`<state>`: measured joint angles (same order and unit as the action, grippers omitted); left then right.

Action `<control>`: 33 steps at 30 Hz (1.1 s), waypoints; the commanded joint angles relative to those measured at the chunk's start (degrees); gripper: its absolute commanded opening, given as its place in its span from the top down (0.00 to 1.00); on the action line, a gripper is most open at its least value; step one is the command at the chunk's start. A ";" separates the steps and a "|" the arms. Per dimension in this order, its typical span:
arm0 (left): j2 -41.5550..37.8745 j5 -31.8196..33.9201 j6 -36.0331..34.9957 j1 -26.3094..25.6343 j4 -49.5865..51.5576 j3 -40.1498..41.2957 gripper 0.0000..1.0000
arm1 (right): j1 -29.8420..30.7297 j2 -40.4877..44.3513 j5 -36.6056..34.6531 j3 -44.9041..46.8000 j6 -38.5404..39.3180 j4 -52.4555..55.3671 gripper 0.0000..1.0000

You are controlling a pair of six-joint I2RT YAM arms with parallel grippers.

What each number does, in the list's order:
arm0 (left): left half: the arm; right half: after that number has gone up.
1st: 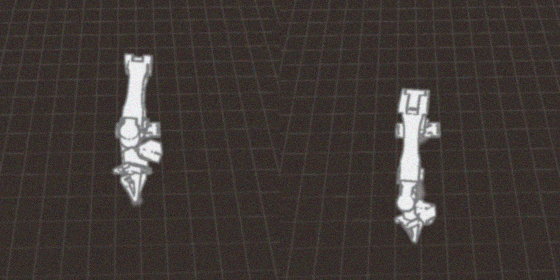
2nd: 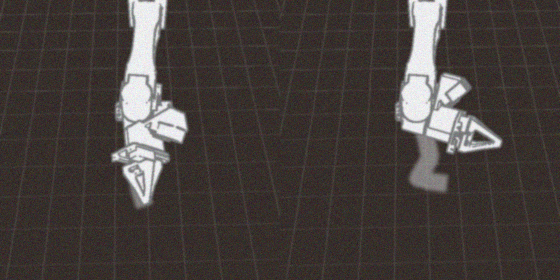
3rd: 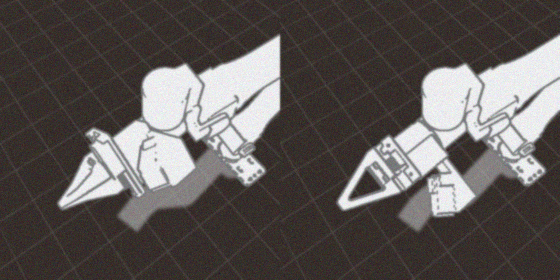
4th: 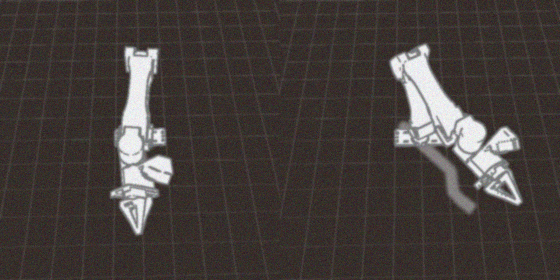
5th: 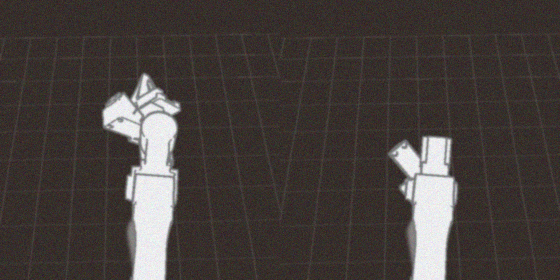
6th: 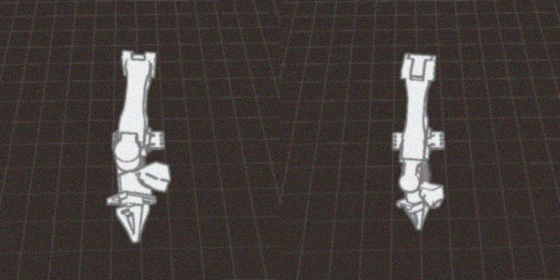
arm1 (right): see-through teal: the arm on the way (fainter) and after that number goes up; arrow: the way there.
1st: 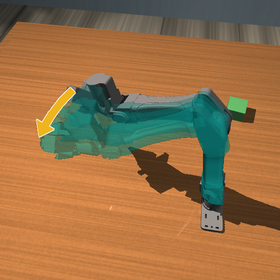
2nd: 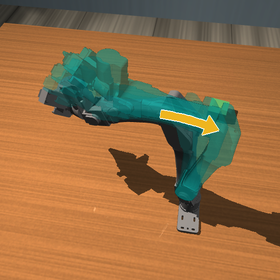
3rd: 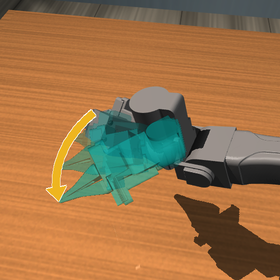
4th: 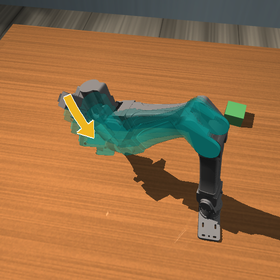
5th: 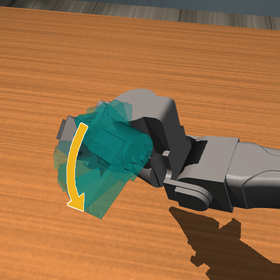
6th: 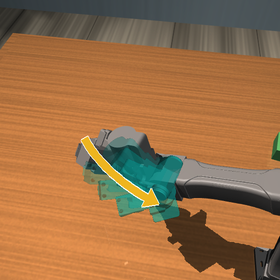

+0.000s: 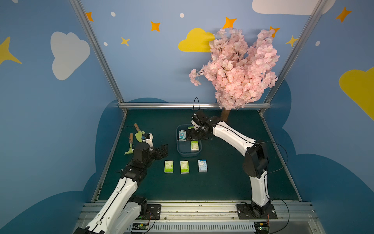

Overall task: Take the pocket tissues out of the storage box
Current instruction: Pick up the pocket tissues from the storage box.

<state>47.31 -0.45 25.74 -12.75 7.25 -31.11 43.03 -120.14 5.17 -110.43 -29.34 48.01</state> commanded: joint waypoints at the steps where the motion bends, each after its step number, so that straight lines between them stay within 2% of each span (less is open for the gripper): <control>1: -0.29 0.31 -0.87 0.34 0.29 -0.88 0.00 | 0.34 -3.26 -1.19 -4.70 -3.22 1.74 0.06; 4: -0.37 0.51 -0.96 0.34 0.51 -0.88 0.00 | 0.39 -6.62 -0.83 -8.04 -4.86 1.67 0.13; 8: -0.53 0.47 -1.04 0.35 1.31 -1.05 0.00 | 0.34 -10.54 0.47 -11.38 -6.84 1.72 0.18; 21: -1.11 0.10 -0.73 0.32 1.98 -0.75 0.00 | 0.22 -21.28 2.36 -22.57 -7.40 0.61 0.20; 33: -0.95 0.53 -2.50 0.36 2.44 -1.49 0.00 | 0.24 -24.81 -1.54 -24.50 -6.44 -2.33 0.23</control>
<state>46.72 -0.25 24.75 -12.73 8.71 -31.11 43.22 -143.39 5.34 -133.12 -36.16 46.94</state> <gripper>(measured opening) 0.999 0.774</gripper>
